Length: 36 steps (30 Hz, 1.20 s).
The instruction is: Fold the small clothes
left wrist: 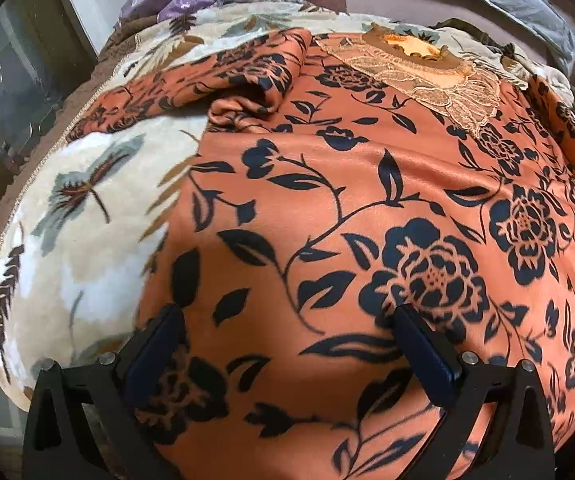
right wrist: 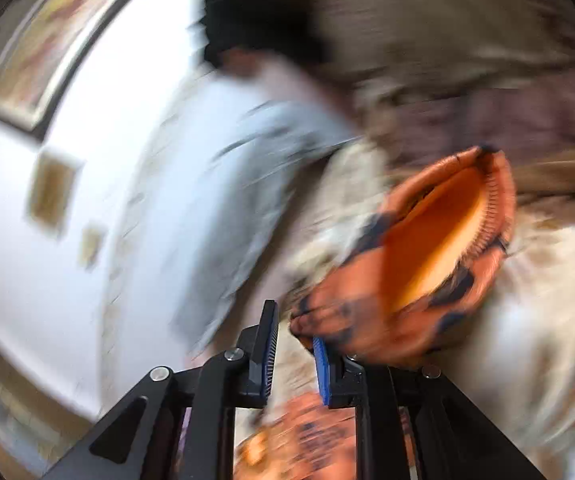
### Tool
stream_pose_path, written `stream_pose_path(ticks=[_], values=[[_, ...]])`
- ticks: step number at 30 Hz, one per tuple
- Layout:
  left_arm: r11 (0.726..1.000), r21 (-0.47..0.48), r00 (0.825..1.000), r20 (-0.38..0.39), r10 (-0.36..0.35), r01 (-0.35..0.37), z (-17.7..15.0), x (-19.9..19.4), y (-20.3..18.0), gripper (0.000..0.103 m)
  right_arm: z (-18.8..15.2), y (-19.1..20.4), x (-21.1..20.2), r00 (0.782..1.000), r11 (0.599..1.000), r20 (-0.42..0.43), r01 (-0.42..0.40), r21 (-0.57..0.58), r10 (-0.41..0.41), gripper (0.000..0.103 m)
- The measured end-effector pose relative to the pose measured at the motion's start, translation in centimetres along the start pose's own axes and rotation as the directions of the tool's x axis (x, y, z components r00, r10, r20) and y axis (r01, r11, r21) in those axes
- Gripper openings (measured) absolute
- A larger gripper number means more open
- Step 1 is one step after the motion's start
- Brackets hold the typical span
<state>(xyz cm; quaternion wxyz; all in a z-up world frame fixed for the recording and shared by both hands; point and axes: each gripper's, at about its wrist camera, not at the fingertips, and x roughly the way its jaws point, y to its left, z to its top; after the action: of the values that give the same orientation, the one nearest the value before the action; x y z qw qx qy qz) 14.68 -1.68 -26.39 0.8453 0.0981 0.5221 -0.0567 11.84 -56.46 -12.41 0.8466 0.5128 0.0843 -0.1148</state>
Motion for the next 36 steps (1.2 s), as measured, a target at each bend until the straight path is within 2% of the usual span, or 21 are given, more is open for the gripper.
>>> stream_pose_path(ticks=[3, 5, 9, 11, 12, 13, 14, 15, 17, 18, 19, 21, 22, 24, 26, 27, 28, 30, 32, 34, 36], values=[[1.000, 0.015, 0.999, 0.042, 0.012, -0.013, -0.4, -1.3, 0.8, 0.103, -4.7, 6.0, 3.1, 0.989, 0.988, -0.130, -0.087, -0.127, 0.070, 0.018], [1.000, 0.012, 0.998, 0.066, 0.017, -0.018, -0.5, -2.2, 1.7, 0.103, -8.9, 9.1, 6.0, 0.963, 0.973, -0.251, -0.143, -0.180, 0.095, 0.018], [0.999, -0.005, 0.993, 0.112, 0.042, -0.042, -0.4, -3.8, 3.3, 0.103, -18.7, 12.1, 11.4, 0.850, 0.941, -0.518, -0.249, -0.230, 0.098, 0.018], [0.999, -0.014, 0.991, 0.125, 0.052, -0.050, -0.1, -4.2, 3.9, 0.103, -24.0, 12.5, 13.8, 0.748, 0.939, -0.661, -0.271, -0.212, 0.067, 0.022], [0.998, -0.019, 0.990, 0.131, 0.055, -0.053, 0.1, -4.3, 4.0, 0.103, -25.5, 12.4, 14.4, 0.713, 0.942, -0.698, -0.271, -0.199, 0.057, 0.026], [0.998, -0.025, 0.989, 0.138, 0.062, -0.059, 0.3, -4.5, 4.1, 0.103, -27.4, 12.0, 15.2, 0.658, 0.947, -0.751, -0.271, -0.173, 0.051, 0.054], [0.998, -0.028, 0.988, 0.140, 0.064, -0.060, 0.5, -4.6, 4.1, 0.103, -28.3, 11.6, 15.3, 0.637, 0.953, -0.769, -0.266, -0.147, 0.059, 0.089], [0.998, -0.030, 0.988, 0.141, 0.063, -0.059, 0.7, -4.5, 4.1, 0.103, -28.9, 11.2, 14.8, 0.633, 0.957, -0.771, -0.262, -0.126, 0.072, 0.094], [0.998, -0.032, 0.989, 0.142, 0.050, -0.046, 1.3, -4.6, 3.8, 0.103, -27.8, 10.7, 14.8, 0.617, 0.954, -0.778, -0.287, -0.087, 0.115, 0.094], [0.999, -0.033, 0.989, 0.141, 0.045, -0.041, 1.5, -4.6, 3.5, 0.103, -27.6, 10.8, 13.7, 0.621, 0.952, -0.774, -0.294, -0.085, 0.123, 0.094], [0.999, -0.030, 0.989, 0.144, 0.033, -0.029, 2.1, -4.7, 3.2, 0.103, -25.9, 10.6, 13.0, 0.638, 0.950, -0.755, -0.306, -0.069, 0.151, 0.094], [1.000, -0.019, 0.988, 0.155, 0.017, -0.014, 2.8, -4.9, 2.5, 0.103, -24.7, 11.7, 10.7, 0.663, 0.945, -0.721, -0.326, -0.039, 0.199, 0.094], [1.000, -0.012, 0.987, 0.160, 0.007, -0.005, 3.5, -5.2, 2.1, 0.103, -23.2, 11.1, 9.7, 0.686, 0.947, -0.697, -0.320, -0.028, 0.211, 0.094], [1.000, -0.002, 0.983, 0.184, -0.024, 0.025, 4.9, -5.7, 1.2, 0.103, -20.9, 10.0, 7.9, 0.731, 0.960, -0.654, -0.278, -0.024, 0.195, 0.094], [0.998, 0.047, 0.967, 0.250, -0.047, 0.036, 6.6, -6.2, -0.2, 0.103, -18.8, 7.2, 5.2, 0.774, 0.971, -0.603, -0.240, 0.001, 0.192, 0.094], [0.997, 0.072, 0.961, 0.273, -0.036, 0.017, 7.3, -6.2, -0.8, 0.103, -18.5, 6.4, 4.9, 0.790, 0.977, -0.586, -0.215, 0.010, 0.180, 0.094], [0.994, 0.106, 0.954, 0.301, -0.012, -0.021, 8.2, -6.0, -1.6, 0.103, -17.7, 4.6, 4.1, 0.811, 0.988, -0.568, -0.147, 0.038, 0.142, 0.094], [0.984, 0.177, 0.950, 0.310, -0.038, -0.019, 9.5, -5.3, -3.0, 0.103, -16.3, 2.7, 3.5, 0.815, 0.992, -0.566, -0.080, 0.094, 0.120, 0.093], [0.976, 0.195, 0.968, 0.210, -0.136, 0.094, 11.1, -4.0, -4.3, 0.103, -15.0, 0.9, 3.0, 0.833, 0.990, -0.542, -0.049, 0.133, 0.114, 0.093], [0.966, 0.163, 0.965, 0.138, -0.225, 0.202, 12.0, -3.1, -5.5, 0.103, -14.3, 0.3, 3.0, 0.839, 0.990, -0.535, -0.036, 0.138, 0.105, 0.093], [0.964, 0.150, 0.960, 0.138, -0.242, 0.222, 12.7, -2.4, -7.0, 0.103, -14.0, -0.2, 3.2, 0.833, 0.987, -0.541, -0.033, 0.160, 0.115, 0.093]])
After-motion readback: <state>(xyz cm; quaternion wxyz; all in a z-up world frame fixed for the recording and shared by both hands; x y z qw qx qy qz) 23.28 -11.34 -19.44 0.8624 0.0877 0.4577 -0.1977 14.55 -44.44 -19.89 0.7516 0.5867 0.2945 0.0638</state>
